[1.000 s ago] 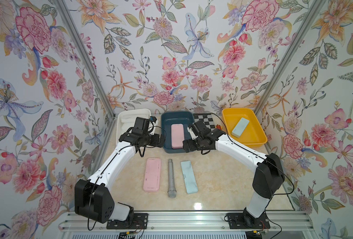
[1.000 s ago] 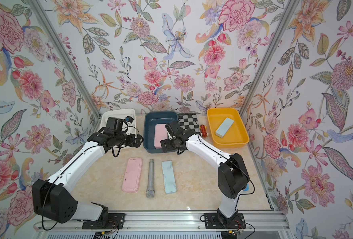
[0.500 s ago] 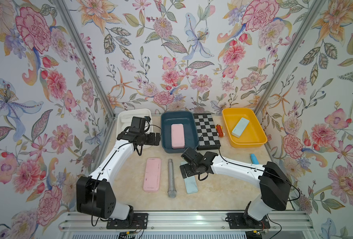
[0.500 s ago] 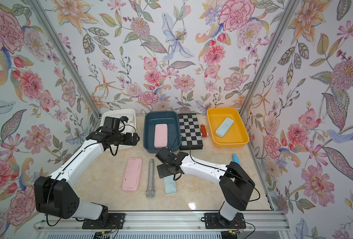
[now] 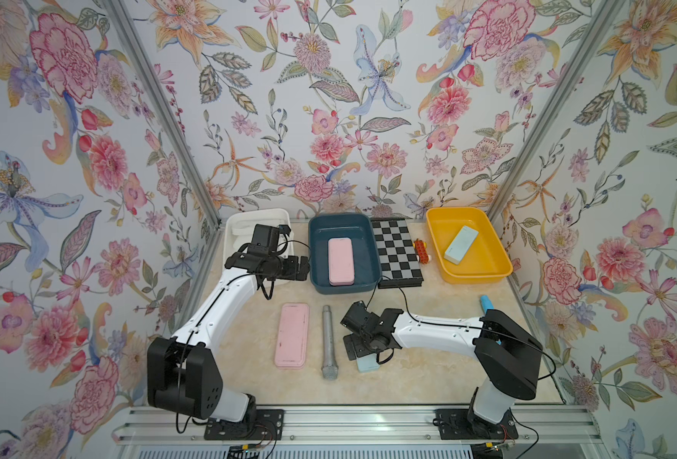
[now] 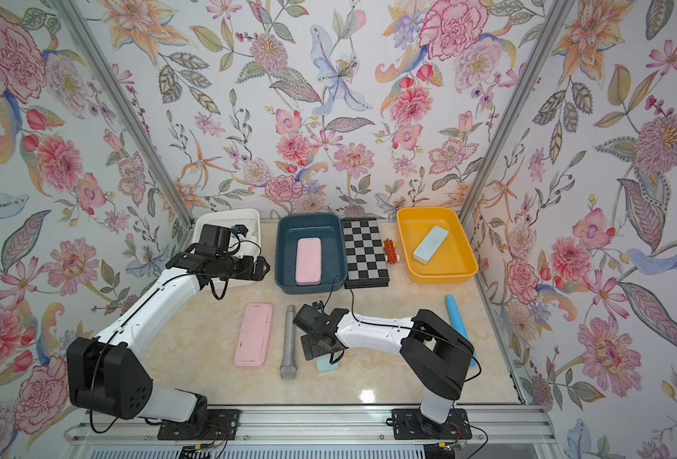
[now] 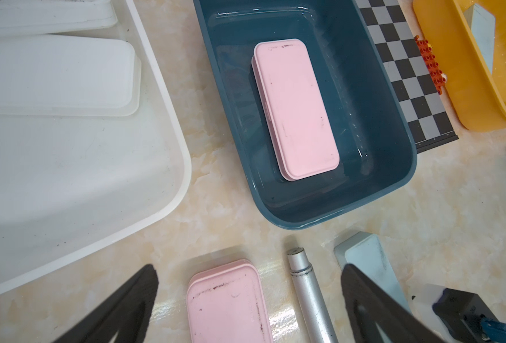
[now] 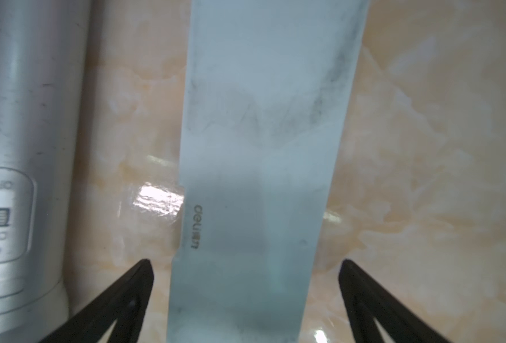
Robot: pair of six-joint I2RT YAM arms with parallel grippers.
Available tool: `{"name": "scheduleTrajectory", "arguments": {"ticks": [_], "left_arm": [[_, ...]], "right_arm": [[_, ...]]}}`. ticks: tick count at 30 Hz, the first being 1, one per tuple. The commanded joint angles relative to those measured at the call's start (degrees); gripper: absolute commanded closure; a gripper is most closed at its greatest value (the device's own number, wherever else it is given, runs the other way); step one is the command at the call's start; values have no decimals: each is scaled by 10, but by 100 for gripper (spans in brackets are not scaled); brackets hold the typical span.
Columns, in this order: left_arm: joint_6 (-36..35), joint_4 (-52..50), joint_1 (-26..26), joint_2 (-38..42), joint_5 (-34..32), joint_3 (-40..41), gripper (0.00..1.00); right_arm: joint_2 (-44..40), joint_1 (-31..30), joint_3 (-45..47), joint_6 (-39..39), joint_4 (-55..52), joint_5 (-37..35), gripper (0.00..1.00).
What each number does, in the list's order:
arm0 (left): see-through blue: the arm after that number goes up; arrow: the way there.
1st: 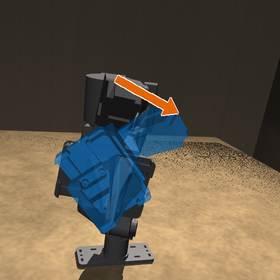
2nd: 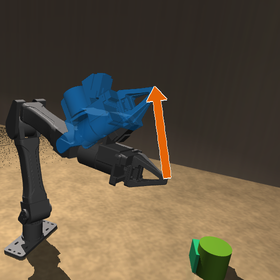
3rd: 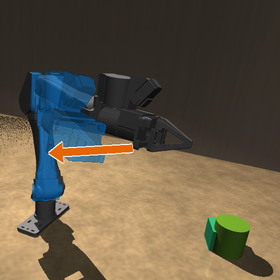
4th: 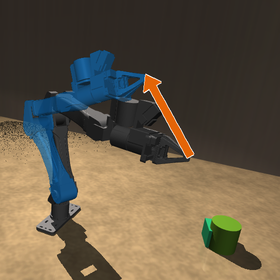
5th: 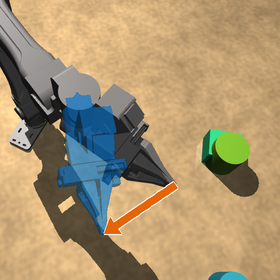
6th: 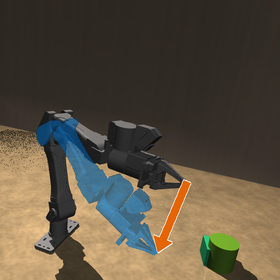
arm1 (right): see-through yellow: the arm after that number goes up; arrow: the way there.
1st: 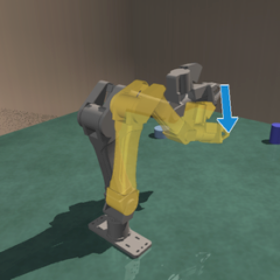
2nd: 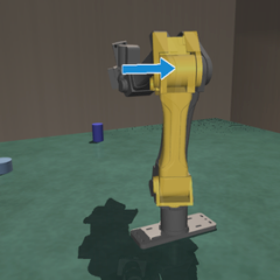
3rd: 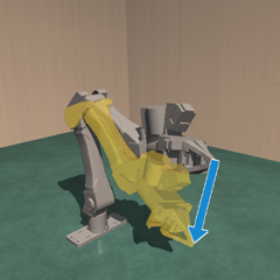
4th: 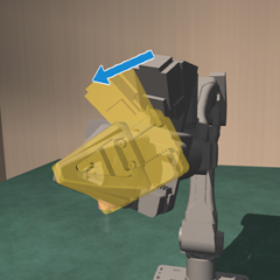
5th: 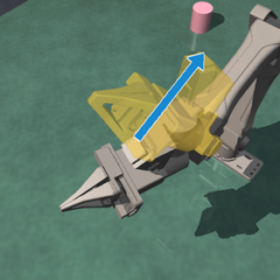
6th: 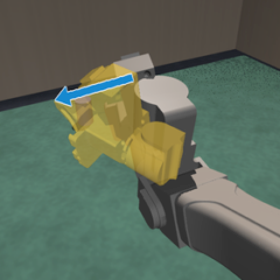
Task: Place the pencil cases by color into the storage box
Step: Pick up the pencil case from the center of the board.
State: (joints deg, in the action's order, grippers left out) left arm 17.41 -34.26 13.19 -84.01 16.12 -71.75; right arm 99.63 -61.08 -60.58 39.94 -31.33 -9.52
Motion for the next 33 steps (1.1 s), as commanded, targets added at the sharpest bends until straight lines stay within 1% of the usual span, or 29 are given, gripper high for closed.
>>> {"name": "scheduleTrajectory", "arguments": {"ticks": [1,2,4,6,7,11,13,17,19,21,22,26,30,33], "left_arm": [[1,-11,3,12,6,5,2],[1,-11,4,13,5,6,2],[1,-11,4,15,2,6,2],[1,-10,4,15,3,6,1],[1,-11,4,14,4,6,2],[1,-10,4,15,4,6,2],[1,-11,4,15,4,5,2],[2,-10,4,12,5,4,2],[2,-11,4,11,5,4,1],[2,-10,4,11,5,4,2],[2,-11,4,12,5,5,2],[3,-10,4,11,6,4,2],[3,-10,3,11,8,3,2],[3,-10,3,9,9,3,2]], "right_arm": [[17,-6,5,16,13,-8,1],[20,-9,4,16,14,-8,2],[26,-14,4,18,15,-8,9],[27,-17,6,21,17,-8,12],[28,-18,8,22,19,-9,15],[26,-21,11,25,20,-11,22],[23,-22,11,25,19,-15,28],[17,-25,2,21,3,-27,35],[14,-24,-3,16,-3,-32,42],[8,-23,-11,11,-15,-41,44],[1,-23,-15,6,-22,-47,46],[-35,-10,-40,-16,-64,-82,46],[-88,15,-73,-42,-119,-120,42],[-127,54,-94,-65,-151,-128,41]]}}
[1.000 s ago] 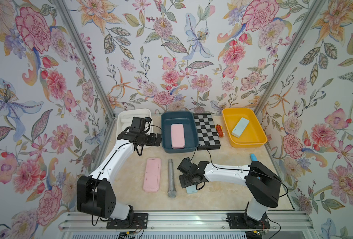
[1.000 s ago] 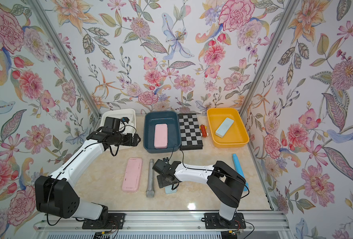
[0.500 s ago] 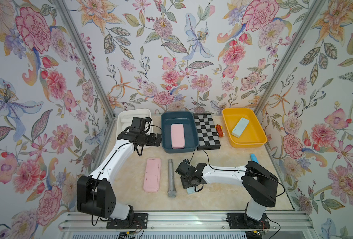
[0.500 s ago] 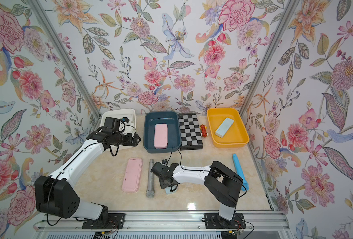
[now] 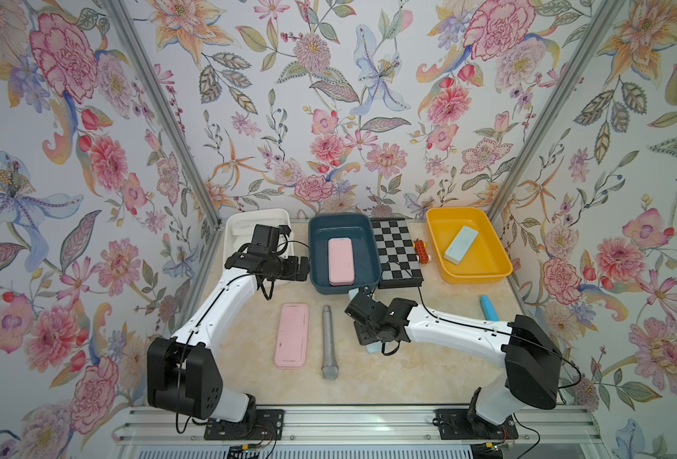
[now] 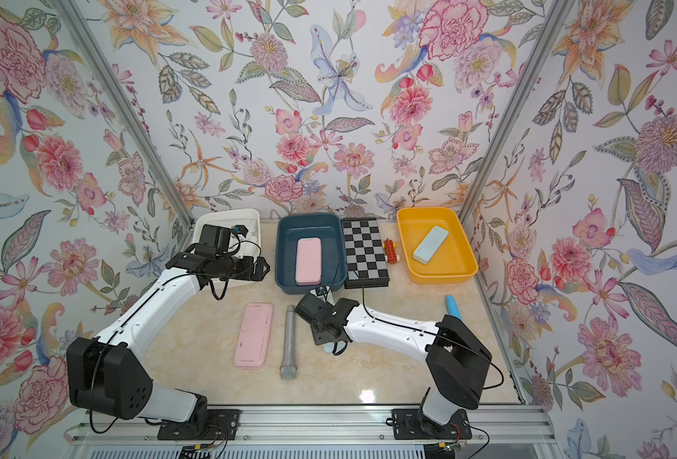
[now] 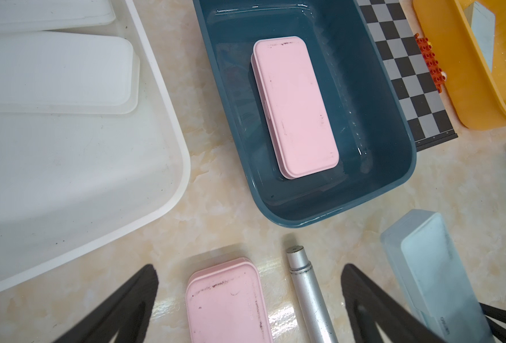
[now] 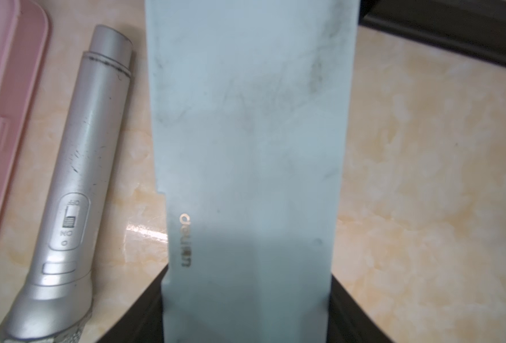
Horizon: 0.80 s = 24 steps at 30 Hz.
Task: Place the pencil cases by color into the storage box
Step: Pick up the pencil case from the center of the board.
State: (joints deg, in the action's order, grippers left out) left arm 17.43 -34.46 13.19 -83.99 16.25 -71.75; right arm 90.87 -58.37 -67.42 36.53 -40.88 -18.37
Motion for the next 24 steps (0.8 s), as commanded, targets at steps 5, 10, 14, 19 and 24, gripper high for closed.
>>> {"name": "scheduleTrajectory", "arguments": {"ticks": [5,10,14,19,24], "left_arm": [[3,-8,3,11,9,3,2],[4,-8,3,10,12,3,2],[4,-9,3,8,14,3,2],[6,-9,3,0,20,2,2],[4,-9,3,-4,17,2,2]], "right_arm": [[-89,130,-54,-91,-63,-25,42],[-88,290,-88,-157,-26,21,41],[-43,404,-130,-187,21,72,40],[74,498,-229,-212,40,103,39],[189,572,-315,-215,56,141,40]]}}
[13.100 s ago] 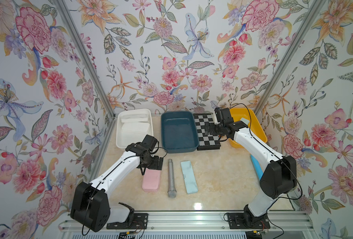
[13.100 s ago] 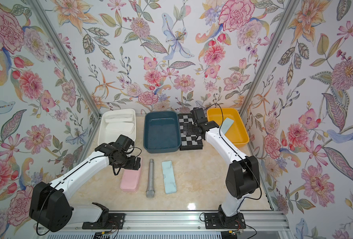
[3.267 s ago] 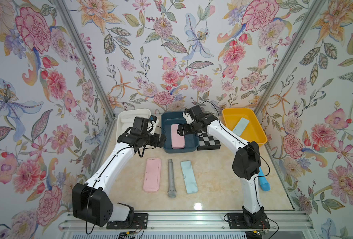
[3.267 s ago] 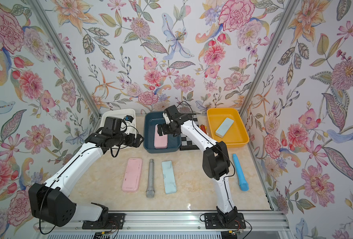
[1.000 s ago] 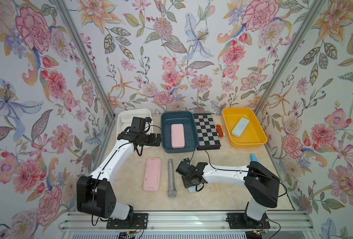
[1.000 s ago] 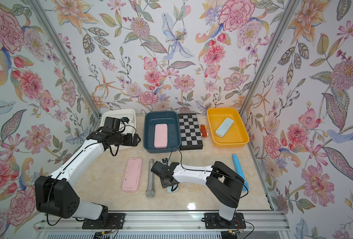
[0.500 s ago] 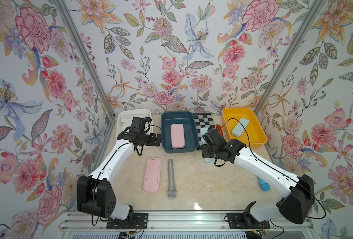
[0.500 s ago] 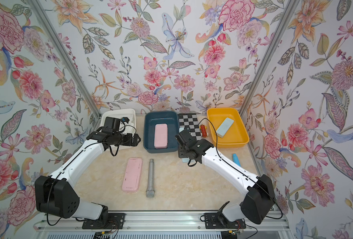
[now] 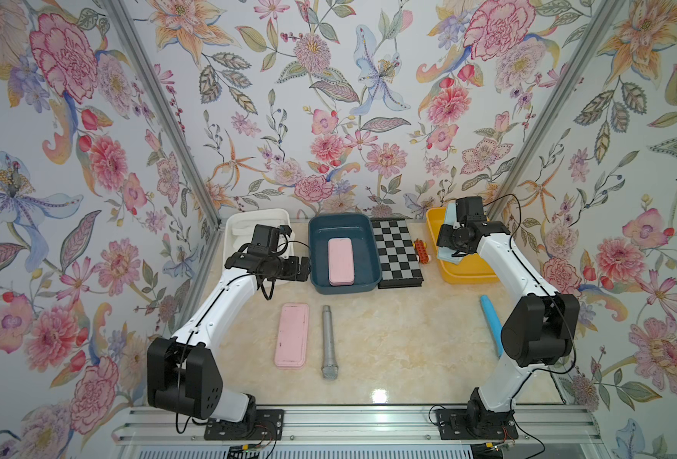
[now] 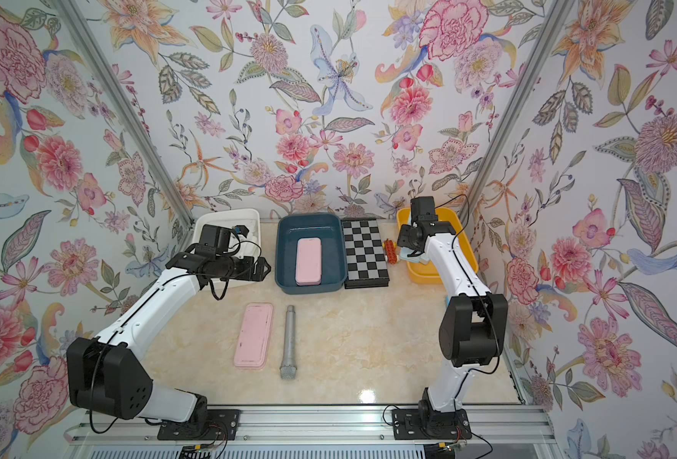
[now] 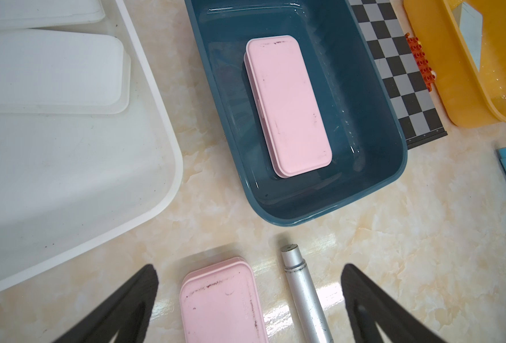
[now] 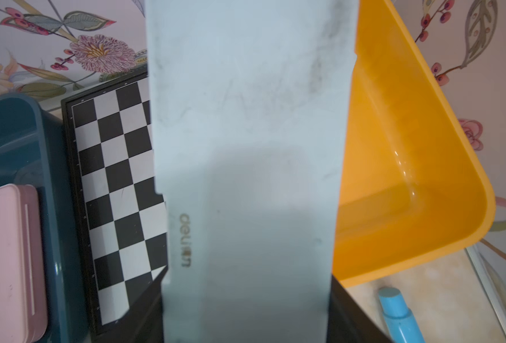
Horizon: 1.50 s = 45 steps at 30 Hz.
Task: Place the pencil cases by color into the storage box
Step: Pick up the pencil case from the center of the board, then place the pencil case at the storage box.
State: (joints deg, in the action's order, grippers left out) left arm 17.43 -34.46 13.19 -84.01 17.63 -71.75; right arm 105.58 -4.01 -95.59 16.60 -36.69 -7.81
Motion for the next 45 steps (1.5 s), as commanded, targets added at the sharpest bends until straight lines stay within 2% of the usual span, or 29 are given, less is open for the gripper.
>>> {"name": "scheduleTrajectory", "arguments": {"ticks": [1,7,15,19,33,45], "left_arm": [[4,-8,2,-5,4,3,2],[2,-9,-2,-17,4,-1,2],[1,-9,-12,-31,1,-6,2],[2,-8,-17,-37,2,-6,2],[2,-8,-26,-40,6,-8,2],[5,-9,-29,-35,12,-7,1]], "right_arm": [[61,39,-49,-15,18,38,40],[157,83,-134,-6,30,61,41],[275,90,-279,-4,-28,59,39],[318,91,-311,13,-34,61,40],[319,93,-290,43,-60,38,38],[316,101,-275,48,-88,23,28]]}}
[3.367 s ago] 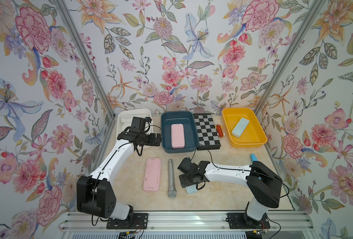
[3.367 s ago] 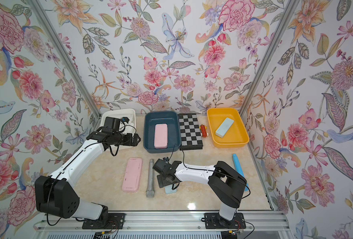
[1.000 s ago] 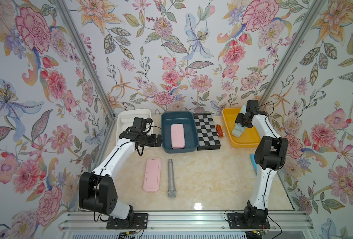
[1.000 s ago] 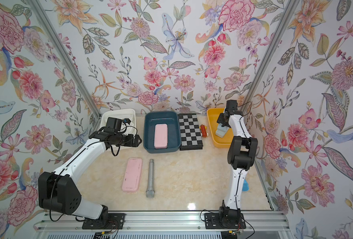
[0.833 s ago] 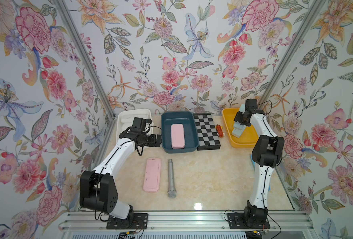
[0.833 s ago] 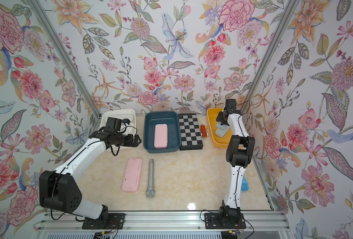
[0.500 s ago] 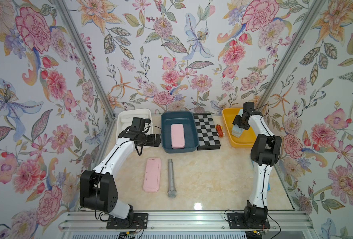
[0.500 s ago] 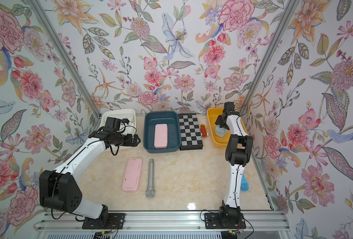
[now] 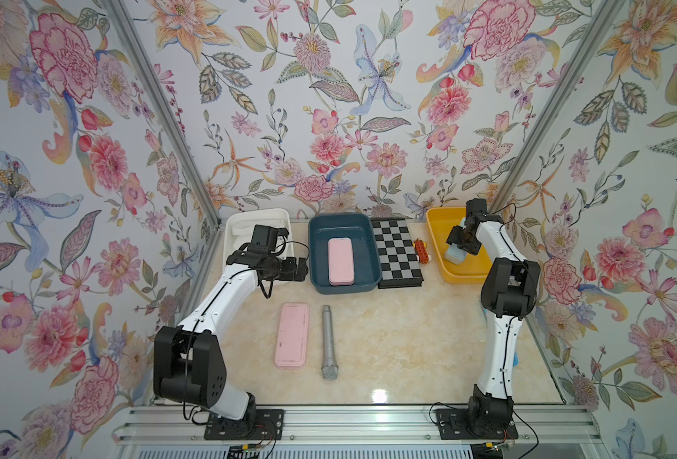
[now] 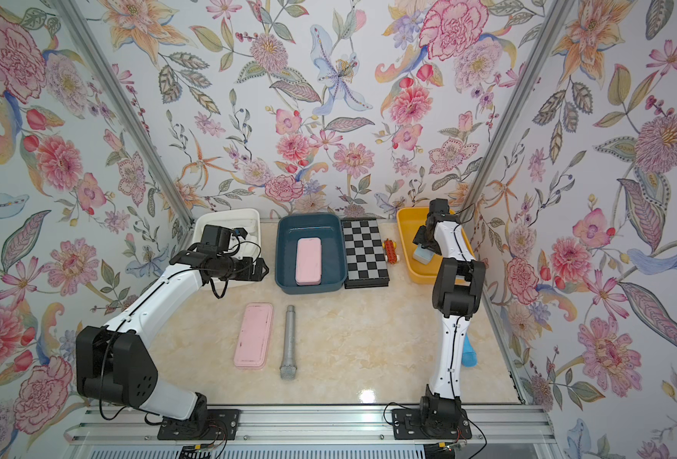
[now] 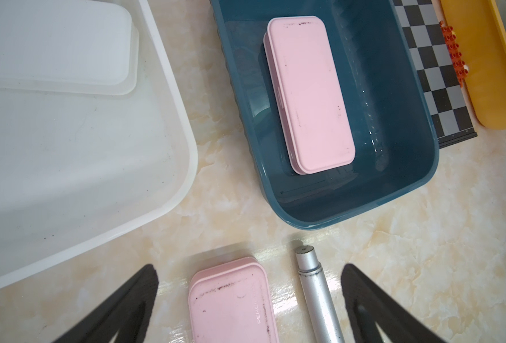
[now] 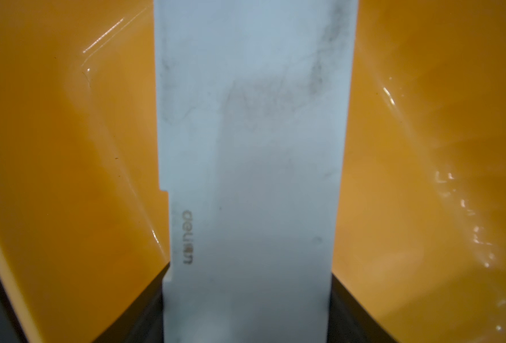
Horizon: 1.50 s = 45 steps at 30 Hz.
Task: Place the pencil cases by color into the storage box
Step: Place the pencil case at the storage box, then pick up the pencil case from the center of the board.
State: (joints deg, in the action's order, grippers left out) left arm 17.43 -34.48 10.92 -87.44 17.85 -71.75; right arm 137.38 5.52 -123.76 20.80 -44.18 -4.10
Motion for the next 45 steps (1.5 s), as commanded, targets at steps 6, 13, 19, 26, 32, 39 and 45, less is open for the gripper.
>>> {"name": "scheduleTrajectory", "arguments": {"ticks": [6,13,19,26,32,39,45], "left_arm": [[4,-8,-7,1,11,-7,2],[2,-8,-7,3,14,-6,2],[1,-8,-6,3,-3,-2,2],[16,-39,81,46,-143,-7,2],[105,-75,141,55,-146,47,1],[186,-85,160,92,-181,139,2],[180,-86,180,108,-205,171,2]], "right_arm": [[6,9,-12,5,-24,-18,20],[-10,8,-6,-5,-10,-25,0],[-64,6,70,-15,79,-13,0],[-140,3,136,-14,121,-6,0],[-229,-26,171,-19,107,7,0],[-333,-97,228,-44,91,31,0],[-434,-134,330,-49,109,88,0]]}}
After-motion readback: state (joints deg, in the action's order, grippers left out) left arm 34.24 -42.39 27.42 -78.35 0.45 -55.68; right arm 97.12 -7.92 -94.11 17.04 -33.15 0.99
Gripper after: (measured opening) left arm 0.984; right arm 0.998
